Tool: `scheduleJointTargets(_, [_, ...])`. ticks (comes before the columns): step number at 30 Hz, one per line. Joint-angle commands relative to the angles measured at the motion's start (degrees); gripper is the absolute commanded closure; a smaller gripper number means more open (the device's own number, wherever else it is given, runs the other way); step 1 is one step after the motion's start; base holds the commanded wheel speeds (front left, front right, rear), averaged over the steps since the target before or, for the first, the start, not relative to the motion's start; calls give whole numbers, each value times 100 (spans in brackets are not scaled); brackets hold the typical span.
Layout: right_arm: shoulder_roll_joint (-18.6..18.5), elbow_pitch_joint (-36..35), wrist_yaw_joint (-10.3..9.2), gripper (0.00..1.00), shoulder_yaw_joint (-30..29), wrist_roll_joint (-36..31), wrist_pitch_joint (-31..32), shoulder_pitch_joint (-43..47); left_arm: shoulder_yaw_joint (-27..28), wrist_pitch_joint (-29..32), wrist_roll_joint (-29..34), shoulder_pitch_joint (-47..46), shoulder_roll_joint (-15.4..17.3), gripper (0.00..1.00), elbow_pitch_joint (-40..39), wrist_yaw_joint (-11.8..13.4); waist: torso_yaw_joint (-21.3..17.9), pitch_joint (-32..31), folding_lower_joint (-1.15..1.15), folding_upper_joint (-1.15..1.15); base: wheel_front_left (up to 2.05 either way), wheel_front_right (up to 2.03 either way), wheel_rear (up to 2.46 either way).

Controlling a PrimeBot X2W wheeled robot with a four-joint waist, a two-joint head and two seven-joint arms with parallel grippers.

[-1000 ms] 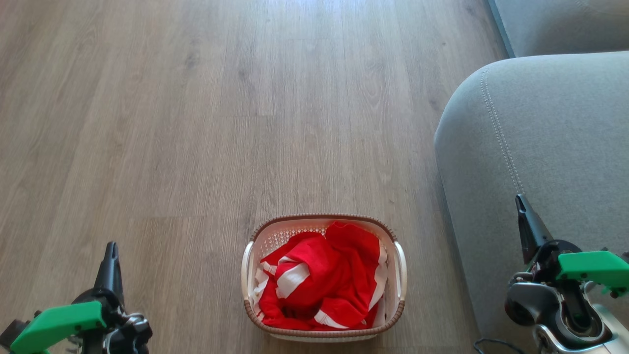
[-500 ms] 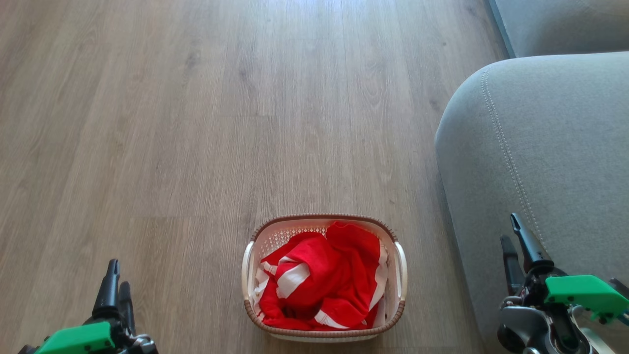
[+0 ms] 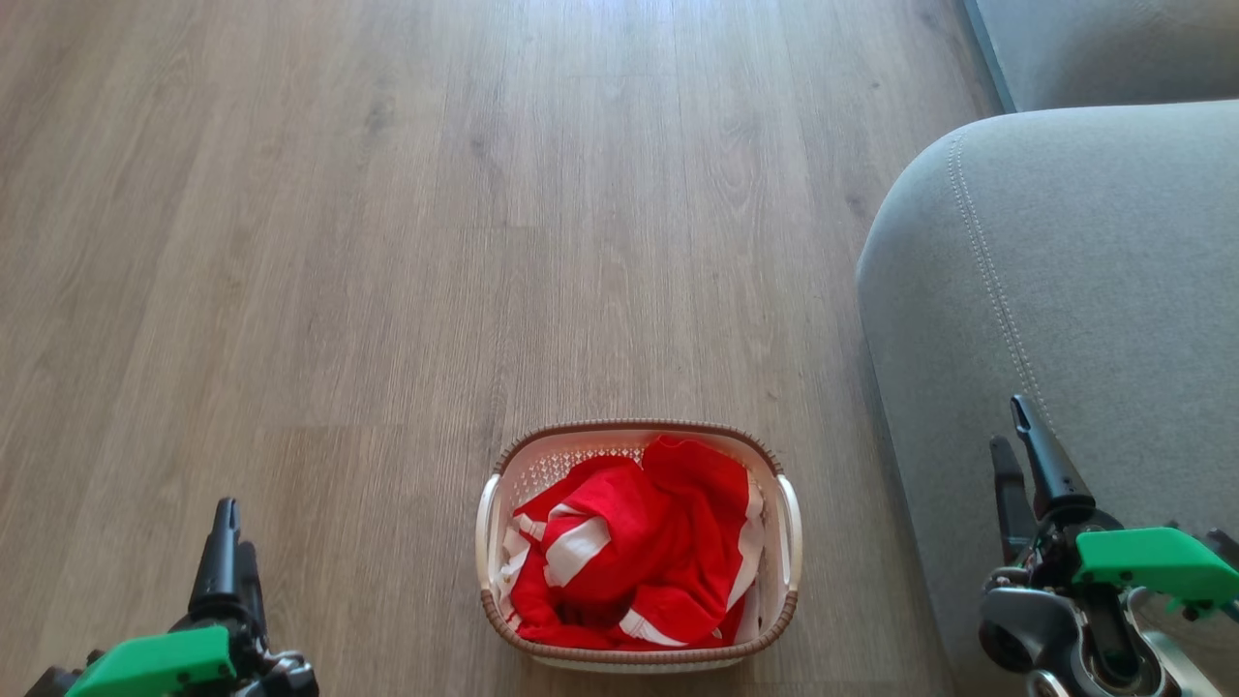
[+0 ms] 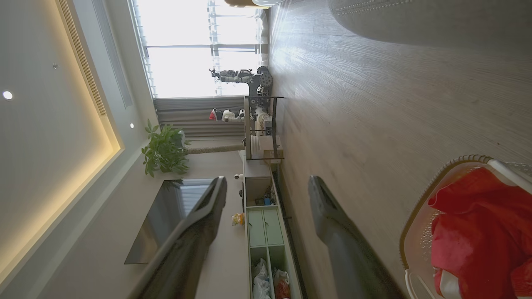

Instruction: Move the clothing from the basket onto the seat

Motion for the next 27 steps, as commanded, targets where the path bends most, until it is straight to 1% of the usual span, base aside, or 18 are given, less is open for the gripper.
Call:
scheduleJointTargets(1, [-36, -237, 0, 0, -101, -134, 26, -254, 46, -60, 146, -281, 46, 0, -248, -64, -1, 1, 0, -1, 0, 0, 0])
scheduleJointTargets(7, [-44, -309, 0, 0, -113, -476, -6, -247, 2, -153, 510, -314, 43, 0, -336, -96, -7, 4, 0, -1, 0, 0, 0])
scheduleJointTargets(14, [-34, -316, 0, 0, -147, -1088, -19, -256, -56, -262, 1233, -332, 39, 0, -399, -132, -23, 1, 0, -1, 0, 0, 0])
scheduleJointTargets(18, [10, -338, 0, 0, -172, -1515, -20, -262, -139, -324, 1797, -339, 36, 0, -474, -153, -32, 3, 0, -1, 0, 0, 0])
scheduleJointTargets(19, [10, -338, 0, 0, -172, -1515, -20, -262, -139, -324, 1797, -339, 36, 0, -474, -153, -32, 3, 0, -1, 0, 0, 0])
scheduleJointTargets(27, [70, -319, 0, 0, -288, -2543, -23, -268, -251, -448, 2765, -313, 31, 0, -633, -194, -64, -3, 0, -1, 0, 0, 0])
